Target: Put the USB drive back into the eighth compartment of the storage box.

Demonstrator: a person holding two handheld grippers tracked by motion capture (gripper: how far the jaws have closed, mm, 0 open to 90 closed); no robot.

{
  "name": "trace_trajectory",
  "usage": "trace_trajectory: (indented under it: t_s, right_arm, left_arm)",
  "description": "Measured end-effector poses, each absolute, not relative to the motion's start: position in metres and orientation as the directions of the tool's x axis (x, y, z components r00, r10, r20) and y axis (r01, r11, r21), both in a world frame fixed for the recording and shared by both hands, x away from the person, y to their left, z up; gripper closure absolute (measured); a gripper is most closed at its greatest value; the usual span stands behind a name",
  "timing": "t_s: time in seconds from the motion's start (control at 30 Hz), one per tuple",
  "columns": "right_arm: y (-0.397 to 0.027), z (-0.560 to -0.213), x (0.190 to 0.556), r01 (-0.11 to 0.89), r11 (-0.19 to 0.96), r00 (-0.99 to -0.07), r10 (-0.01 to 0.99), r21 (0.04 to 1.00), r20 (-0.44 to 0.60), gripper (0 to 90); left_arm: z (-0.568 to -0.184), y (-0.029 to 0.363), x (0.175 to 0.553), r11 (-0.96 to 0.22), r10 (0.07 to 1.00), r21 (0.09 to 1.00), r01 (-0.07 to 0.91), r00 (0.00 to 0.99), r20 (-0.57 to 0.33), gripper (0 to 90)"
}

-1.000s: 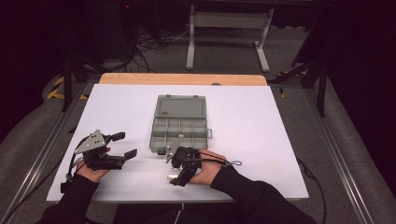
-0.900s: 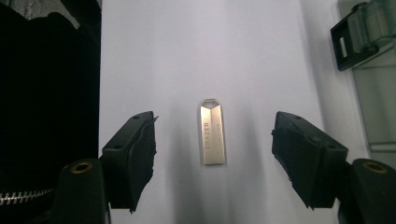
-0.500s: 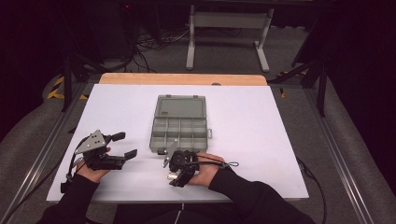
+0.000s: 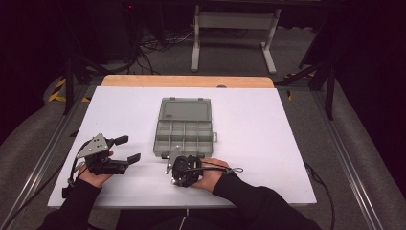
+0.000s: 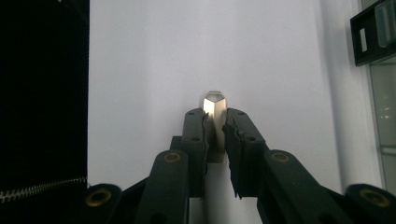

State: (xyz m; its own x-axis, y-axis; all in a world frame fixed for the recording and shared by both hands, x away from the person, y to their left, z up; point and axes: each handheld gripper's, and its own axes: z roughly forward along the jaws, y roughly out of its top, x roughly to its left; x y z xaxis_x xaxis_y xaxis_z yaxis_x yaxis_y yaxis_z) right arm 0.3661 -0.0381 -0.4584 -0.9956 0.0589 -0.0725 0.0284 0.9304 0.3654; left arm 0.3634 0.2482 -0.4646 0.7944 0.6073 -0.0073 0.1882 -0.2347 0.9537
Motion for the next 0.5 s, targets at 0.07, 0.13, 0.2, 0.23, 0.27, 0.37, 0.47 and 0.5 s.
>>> trace_trajectory:
  t_s: [0.07, 0.13, 0.2, 0.23, 0.27, 0.37, 0.47, 0.5]
  right_arm:
    - [-0.038, -0.458, 0.365, 0.039, 0.929, -0.995, 0.07, 0.368, -0.071, 78.5]
    - [-0.038, -0.458, 0.365, 0.04, 0.929, -0.995, 0.072, 0.369, -0.071, 78.7]
    - [-0.038, -0.458, 0.366, 0.03, 0.931, -0.995, 0.062, 0.365, -0.077, 78.8]
    - [-0.038, -0.458, 0.364, 0.041, 0.928, -0.994, 0.077, 0.371, -0.082, 78.9]
    - [-0.038, -0.457, 0.365, 0.029, 0.928, -0.995, 0.064, 0.372, -0.082, 79.0]
    - [-0.04, -0.452, 0.364, 0.033, 0.922, -0.994, 0.07, 0.386, -0.082, 79.1]
    - [-0.04, -0.448, 0.363, 0.032, 0.918, -0.994, 0.072, 0.395, -0.088, 79.0]
    - [-0.041, -0.446, 0.363, 0.031, 0.919, -0.994, 0.069, 0.393, -0.085, 79.0]
  left_arm:
    - [-0.465, 0.248, 0.363, -0.234, 0.607, 0.954, 0.188, 0.794, -0.008, 15.7]
    - [-0.465, 0.248, 0.363, -0.234, 0.607, 0.954, 0.188, 0.794, -0.007, 15.7]
    - [-0.465, 0.248, 0.363, -0.234, 0.607, 0.954, 0.188, 0.794, -0.007, 15.7]
    - [-0.465, 0.248, 0.363, -0.234, 0.608, 0.954, 0.187, 0.794, -0.007, 15.7]
    - [-0.465, 0.248, 0.363, -0.231, 0.606, 0.954, 0.19, 0.795, -0.012, 15.7]
    - [-0.465, 0.248, 0.363, -0.233, 0.608, 0.954, 0.188, 0.794, -0.008, 15.7]
    - [-0.465, 0.248, 0.363, -0.231, 0.608, 0.954, 0.19, 0.794, -0.011, 15.7]
    - [-0.464, 0.248, 0.363, -0.233, 0.607, 0.954, 0.188, 0.795, -0.008, 15.7]
